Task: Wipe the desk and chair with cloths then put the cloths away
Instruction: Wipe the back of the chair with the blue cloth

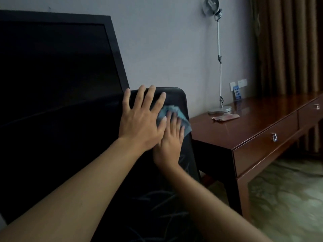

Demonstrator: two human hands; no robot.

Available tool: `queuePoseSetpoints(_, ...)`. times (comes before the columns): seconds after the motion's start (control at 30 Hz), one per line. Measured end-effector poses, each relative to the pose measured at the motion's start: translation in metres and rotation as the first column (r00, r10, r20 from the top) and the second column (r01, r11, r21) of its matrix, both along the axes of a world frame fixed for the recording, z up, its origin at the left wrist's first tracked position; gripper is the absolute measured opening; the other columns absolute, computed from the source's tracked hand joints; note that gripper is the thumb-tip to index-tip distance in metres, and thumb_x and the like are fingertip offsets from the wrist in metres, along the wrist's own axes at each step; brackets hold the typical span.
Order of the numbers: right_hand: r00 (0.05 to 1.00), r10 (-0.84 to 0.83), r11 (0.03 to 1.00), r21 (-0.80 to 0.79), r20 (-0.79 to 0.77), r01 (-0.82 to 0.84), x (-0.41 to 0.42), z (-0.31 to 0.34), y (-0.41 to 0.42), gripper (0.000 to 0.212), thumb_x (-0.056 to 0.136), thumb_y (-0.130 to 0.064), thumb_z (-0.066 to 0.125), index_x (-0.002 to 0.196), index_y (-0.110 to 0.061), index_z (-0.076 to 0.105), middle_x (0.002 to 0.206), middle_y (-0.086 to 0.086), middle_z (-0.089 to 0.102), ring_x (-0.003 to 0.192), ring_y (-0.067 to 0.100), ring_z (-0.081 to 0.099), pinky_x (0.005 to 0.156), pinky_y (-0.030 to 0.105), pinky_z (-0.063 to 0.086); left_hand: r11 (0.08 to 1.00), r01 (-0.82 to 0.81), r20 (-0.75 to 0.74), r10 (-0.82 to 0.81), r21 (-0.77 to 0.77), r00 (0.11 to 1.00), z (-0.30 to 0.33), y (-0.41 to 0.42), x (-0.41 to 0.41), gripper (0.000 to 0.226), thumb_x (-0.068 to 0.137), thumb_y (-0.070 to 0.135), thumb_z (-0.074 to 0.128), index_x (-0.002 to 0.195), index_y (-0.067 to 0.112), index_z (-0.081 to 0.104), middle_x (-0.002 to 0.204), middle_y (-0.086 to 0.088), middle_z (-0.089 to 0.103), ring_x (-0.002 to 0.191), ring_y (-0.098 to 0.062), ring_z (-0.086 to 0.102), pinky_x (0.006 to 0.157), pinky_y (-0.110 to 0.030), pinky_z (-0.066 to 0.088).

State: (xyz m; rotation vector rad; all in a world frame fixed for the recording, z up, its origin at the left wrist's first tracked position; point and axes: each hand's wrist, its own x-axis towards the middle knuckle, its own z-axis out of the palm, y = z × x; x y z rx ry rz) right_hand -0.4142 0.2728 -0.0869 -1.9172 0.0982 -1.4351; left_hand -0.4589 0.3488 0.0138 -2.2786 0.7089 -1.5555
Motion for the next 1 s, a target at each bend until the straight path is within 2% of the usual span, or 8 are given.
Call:
queuePoseSetpoints(0.1,0.999,0.009,0.991,0.132,0.052,-0.016,0.01,0.04,-0.03,0.063,0.098,-0.044,0.012,0.156,-0.021,0.003,0.164,-0.004,-0.001,0.151,0.013,-0.007,0.121,0.035,-0.006,1.0,0.013,0.008,-0.013,-0.006,1.0,-0.001,0.001,0.001,0.065,0.094,0.054,0.028,0.153,0.026,0.029,0.161,-0.009,0.024,0.149,-0.03,0.017,0.117,-0.056,0.0)
queuePoseSetpoints(0.2,0.998,0.044,0.975,0.215,0.037,-0.051,0.012,-0.015,-0.024,0.062,0.098,-0.047,0.012,0.154,-0.023,0.004,0.163,-0.007,0.0,0.151,0.01,-0.006,0.123,0.039,-0.003,1.0,0.004,0.002,-0.004,0.007,1.0,-0.002,0.002,0.003,0.066,0.092,0.053,0.032,0.151,0.024,0.034,0.16,-0.011,0.025,0.148,-0.032,0.02,0.117,-0.057,0.0)
queuePoseSetpoints(0.3,0.991,0.06,0.969,0.244,-0.115,-0.031,-0.002,-0.076,-0.004,0.061,0.096,-0.05,0.008,0.151,-0.023,0.002,0.164,0.001,0.004,0.15,0.011,-0.008,0.123,0.042,-0.003,1.0,-0.011,0.006,0.011,0.01,1.0,-0.003,0.001,0.002,0.066,0.09,0.05,0.037,0.15,0.024,0.038,0.158,-0.012,0.028,0.147,-0.033,0.023,0.116,-0.058,0.002)
queuePoseSetpoints(0.4,0.991,0.077,0.985,0.165,-0.11,-0.059,-0.003,-0.032,-0.018,0.07,0.092,-0.051,0.004,0.156,-0.022,0.003,0.164,-0.002,-0.005,0.152,0.018,-0.003,0.122,0.039,-0.006,1.0,0.002,0.012,-0.002,-0.023,1.0,0.002,-0.002,-0.002,0.063,0.088,0.048,0.039,0.147,0.025,0.043,0.154,-0.011,0.034,0.143,-0.031,0.027,0.115,-0.059,0.01)
queuePoseSetpoints(0.57,0.98,0.171,0.957,0.221,0.098,-0.189,0.006,0.052,-0.061,0.058,0.101,-0.04,0.026,0.156,-0.025,0.016,0.164,-0.001,0.018,0.15,0.015,0.015,0.118,0.038,0.016,1.0,-0.01,-0.007,0.01,-0.001,1.0,-0.001,-0.005,-0.005,0.061,0.092,0.048,0.044,0.149,0.026,0.039,0.158,-0.012,0.027,0.147,-0.032,0.02,0.116,-0.06,0.006)
queuePoseSetpoints(0.7,0.987,0.163,0.933,0.325,0.004,-0.156,0.012,-0.029,-0.063,0.06,0.099,-0.047,0.025,0.156,-0.028,0.02,0.158,-0.002,0.033,0.141,0.018,0.033,0.108,0.035,0.025,0.999,-0.035,-0.005,0.035,0.022,0.999,0.001,0.0,-0.006,0.065,0.091,0.047,0.046,0.151,0.024,0.036,0.16,-0.014,0.023,0.149,-0.033,0.015,0.116,-0.062,0.005)
queuePoseSetpoints(0.83,0.97,0.183,0.897,0.431,-0.16,-0.098,-0.001,-0.126,-0.055,0.063,0.096,-0.044,0.023,0.156,-0.026,0.018,0.159,-0.001,0.03,0.143,0.018,0.03,0.111,0.037,0.023,0.994,-0.071,-0.032,0.074,0.077,0.997,-0.011,-0.004,-0.014,0.07,0.092,0.048,0.041,0.156,0.026,0.022,0.164,-0.014,0.009,0.152,-0.035,0.003,0.117,-0.063,0.003)
queuePoseSetpoints(1.0,0.97,0.22,0.873,0.465,-0.1,-0.15,0.005,-0.08,-0.065,0.056,0.1,-0.036,0.027,0.155,-0.028,0.023,0.157,-0.004,0.035,0.139,0.017,0.035,0.11,0.039,0.024,0.986,-0.086,-0.041,0.093,0.145,0.995,-0.036,0.003,-0.012,0.07,0.091,0.047,0.047,0.155,0.027,0.025,0.165,-0.015,0.008,0.152,-0.034,0.003,0.114,-0.066,0.006)
